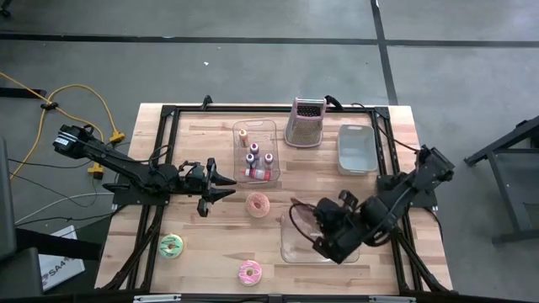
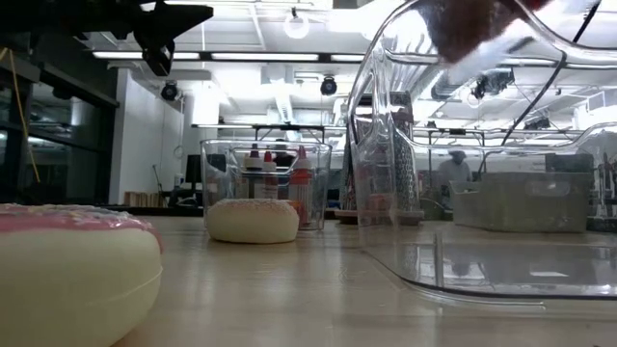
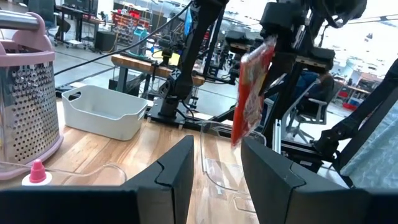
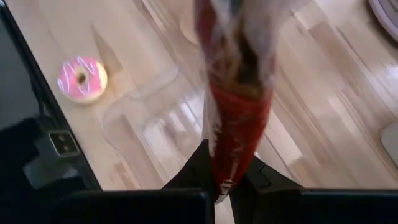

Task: Pick & Place Food Item
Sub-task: Put the popcorn bag into the bottom transparent bin

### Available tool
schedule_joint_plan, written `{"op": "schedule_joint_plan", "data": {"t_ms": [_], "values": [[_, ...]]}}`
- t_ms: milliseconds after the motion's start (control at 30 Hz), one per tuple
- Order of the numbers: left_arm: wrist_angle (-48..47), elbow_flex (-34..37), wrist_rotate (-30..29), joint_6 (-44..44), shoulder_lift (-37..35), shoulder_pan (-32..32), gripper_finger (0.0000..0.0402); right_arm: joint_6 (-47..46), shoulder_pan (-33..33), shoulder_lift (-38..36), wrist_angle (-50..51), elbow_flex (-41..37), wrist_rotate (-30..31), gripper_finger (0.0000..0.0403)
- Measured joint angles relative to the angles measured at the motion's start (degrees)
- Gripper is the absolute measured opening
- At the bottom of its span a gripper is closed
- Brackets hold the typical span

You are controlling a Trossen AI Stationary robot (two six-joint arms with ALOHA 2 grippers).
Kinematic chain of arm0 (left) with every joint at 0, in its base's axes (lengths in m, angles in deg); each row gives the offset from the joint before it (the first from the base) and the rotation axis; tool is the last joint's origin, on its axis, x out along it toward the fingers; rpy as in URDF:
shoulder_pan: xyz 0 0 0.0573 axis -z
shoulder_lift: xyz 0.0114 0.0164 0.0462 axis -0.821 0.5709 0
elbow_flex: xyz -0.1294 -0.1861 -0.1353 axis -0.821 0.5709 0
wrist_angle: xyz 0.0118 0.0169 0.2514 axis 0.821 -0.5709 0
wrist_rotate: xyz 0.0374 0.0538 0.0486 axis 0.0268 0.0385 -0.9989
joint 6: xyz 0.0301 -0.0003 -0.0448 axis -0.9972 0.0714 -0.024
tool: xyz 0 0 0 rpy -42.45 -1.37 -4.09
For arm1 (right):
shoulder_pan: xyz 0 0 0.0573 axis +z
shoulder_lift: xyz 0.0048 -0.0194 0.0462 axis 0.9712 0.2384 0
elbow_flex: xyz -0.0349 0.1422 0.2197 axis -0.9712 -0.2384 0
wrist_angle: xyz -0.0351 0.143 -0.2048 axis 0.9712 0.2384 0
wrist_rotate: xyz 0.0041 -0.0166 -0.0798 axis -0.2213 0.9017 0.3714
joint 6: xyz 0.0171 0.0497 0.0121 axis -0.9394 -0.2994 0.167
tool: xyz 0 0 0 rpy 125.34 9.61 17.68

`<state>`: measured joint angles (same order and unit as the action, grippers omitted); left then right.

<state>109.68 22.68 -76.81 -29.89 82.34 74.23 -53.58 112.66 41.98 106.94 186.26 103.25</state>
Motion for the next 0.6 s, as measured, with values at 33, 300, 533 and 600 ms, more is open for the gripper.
{"op": "schedule_joint_plan", "data": {"t_ms": [33,300,533,600], "values": [[0.00,0.00,0.02,0.00,0.00,0.00,0.0129,-0.35,0.28,0.39,0.17,0.02,-0.11,0.0010],[0.00,0.00,-0.01,0.17,0.00,0.00,0.0129,-2.83,1.18,7.07,4.44,0.02,-6.39,0.0010],[0.00,0.00,0.00,0.20,0.00,0.00,0.0129,-3.72,0.56,13.85,9.83,-0.09,-13.19,0.0010],[-0.01,0.00,-0.01,0.19,0.00,0.00,0.0129,-3.58,0.22,15.03,10.26,0.02,-13.51,0.0010]]}}
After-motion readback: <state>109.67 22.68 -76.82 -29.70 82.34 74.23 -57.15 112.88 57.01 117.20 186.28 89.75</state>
